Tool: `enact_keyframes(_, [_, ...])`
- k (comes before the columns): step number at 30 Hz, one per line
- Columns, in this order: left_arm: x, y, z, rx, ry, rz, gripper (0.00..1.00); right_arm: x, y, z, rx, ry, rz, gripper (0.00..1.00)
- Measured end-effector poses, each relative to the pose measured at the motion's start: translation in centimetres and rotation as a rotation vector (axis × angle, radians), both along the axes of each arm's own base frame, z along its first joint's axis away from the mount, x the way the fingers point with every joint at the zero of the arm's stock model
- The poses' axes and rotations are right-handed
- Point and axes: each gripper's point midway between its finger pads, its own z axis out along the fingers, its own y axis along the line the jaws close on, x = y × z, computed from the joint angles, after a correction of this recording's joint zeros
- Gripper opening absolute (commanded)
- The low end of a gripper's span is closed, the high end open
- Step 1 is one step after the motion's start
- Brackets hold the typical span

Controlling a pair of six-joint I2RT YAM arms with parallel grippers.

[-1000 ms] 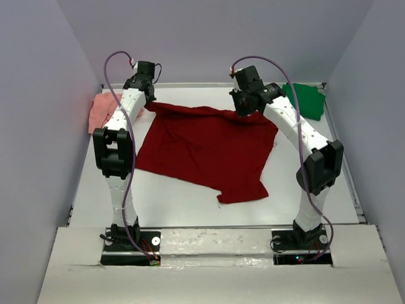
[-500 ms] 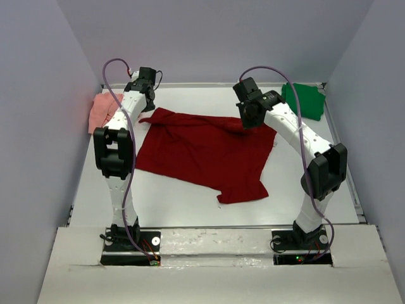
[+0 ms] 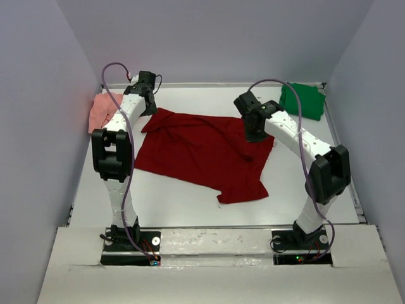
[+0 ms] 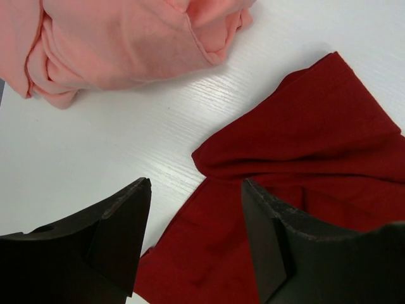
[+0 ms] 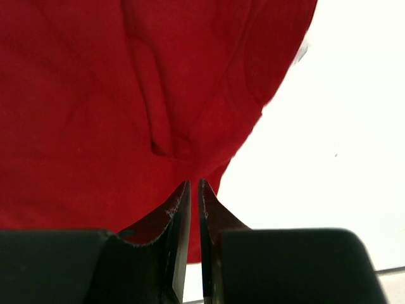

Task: Fold and stack the t-shirts
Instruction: Fold the flattened tshirt in 1/3 of the way

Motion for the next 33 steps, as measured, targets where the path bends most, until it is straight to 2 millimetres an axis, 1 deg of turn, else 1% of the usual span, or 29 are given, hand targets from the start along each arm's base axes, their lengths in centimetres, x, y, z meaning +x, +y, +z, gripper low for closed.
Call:
enact_keyframes(5, [0.0, 0.0, 1.5, -0.004, -0.033, 0.0, 0.7, -3.6, -0.2, -0.9, 0.003, 0.035, -0.009, 0.14])
enact_keyframes(6, [0.0, 0.0, 1.7, -0.004, -0.038, 0.0, 0.7, -4.3, -0.2, -1.0, 0.004, 0.039, -0.007, 0.16])
enact_keyframes(8, [0.0, -0.1, 2.2, -0.006, -0.048, -0.002, 0.7, -5.4, -0.2, -0.8, 0.008, 0.037, 0.004, 0.26])
enact_keyframes(9, [0.0, -0.3, 2.5, -0.009, -0.057, -0.008, 0.7, -5.8, -0.1, -0.4, 0.014, 0.028, 0.014, 0.38])
enact_keyframes(11, [-0.1, -0.6, 3.1, -0.013, -0.071, -0.015, 0.7, -5.7, 0.3, 0.3, 0.029, 0.001, 0.031, 0.52])
enact_keyframes(14, [-0.5, -1.6, 4.2, -0.031, -0.092, -0.048, 0.71, -4.7, 1.2, 0.9, 0.057, -0.018, 0.061, 0.53])
enact_keyframes(15, [-0.8, -2.3, 4.6, -0.037, -0.102, -0.067, 0.71, -4.0, 1.7, 0.8, 0.074, -0.017, 0.071, 0.51])
enact_keyframes(17, [-1.6, -3.8, 5.3, -0.06, -0.115, -0.114, 0.71, -2.4, 2.8, 0.7, 0.125, -0.024, 0.078, 0.41])
enact_keyframes(18, [-2.0, -4.4, 5.6, -0.076, -0.122, -0.135, 0.67, -1.5, 3.2, 0.5, 0.154, -0.022, 0.077, 0.19])
enact_keyframes(19, [-2.4, -5.2, 5.9, -0.094, -0.128, -0.158, 0.62, -0.6, 3.4, 0.2, 0.181, -0.016, 0.075, 0.03])
enact_keyframes(20, [-2.9, -5.8, 6.1, -0.109, -0.129, -0.177, 0.55, 0.1, 3.5, 0.0, 0.205, -0.016, 0.074, 0.0])
enact_keyframes(21, [-3.4, -6.2, 6.2, -0.126, -0.132, -0.194, 0.36, 0.7, 3.4, -0.2, 0.233, -0.013, 0.065, 0.0])
enact_keyframes(23, [-4.7, -6.5, 6.0, -0.153, -0.129, -0.207, 0.11, 1.6, 2.5, -0.3, 0.275, -0.014, 0.035, 0.0])
enact_keyframes(24, [-5.3, -6.6, 5.9, -0.166, -0.126, -0.213, 0.0, 2.0, 2.1, -0.2, 0.294, -0.02, 0.025, 0.0])
enact_keyframes(26, [-6.6, -6.4, 5.5, -0.18, -0.113, -0.218, 0.0, 2.6, 1.0, -0.1, 0.321, -0.035, -0.001, 0.0])
enact_keyframes(27, [-6.8, -6.4, 5.5, -0.184, -0.112, -0.22, 0.0, 3.1, -0.2, -0.1, 0.333, -0.038, -0.027, 0.0])
enact_keyframes(28, [-6.7, -6.5, 5.6, -0.189, -0.117, -0.223, 0.0, 3.4, -0.6, 0.0, 0.342, -0.041, -0.034, 0.0])
enact_keyframes(29, [-6.4, -6.6, 5.7, -0.194, -0.127, -0.224, 0.0, 4.0, -1.8, 0.0, 0.346, -0.052, -0.059, 0.0])
enact_keyframes(30, [-6.3, -6.7, 5.6, -0.2, -0.126, -0.227, 0.0, 4.3, -2.4, -0.1, 0.346, -0.051, -0.072, 0.0])
enact_keyframes(31, [-6.0, -6.9, 5.7, -0.206, -0.129, -0.231, 0.0, 4.8, -3.4, -0.2, 0.341, -0.053, -0.092, 0.0])
enact_keyframes(32, [-5.7, -7.0, 5.7, -0.208, -0.129, -0.233, 0.0, 5.3, -4.0, -0.3, 0.336, -0.054, -0.102, 0.0])
enact_keyframes(33, [-5.0, -7.3, 5.9, -0.216, -0.133, -0.239, 0.0, 5.9, -4.7, -0.6, 0.323, -0.055, -0.117, 0.0])
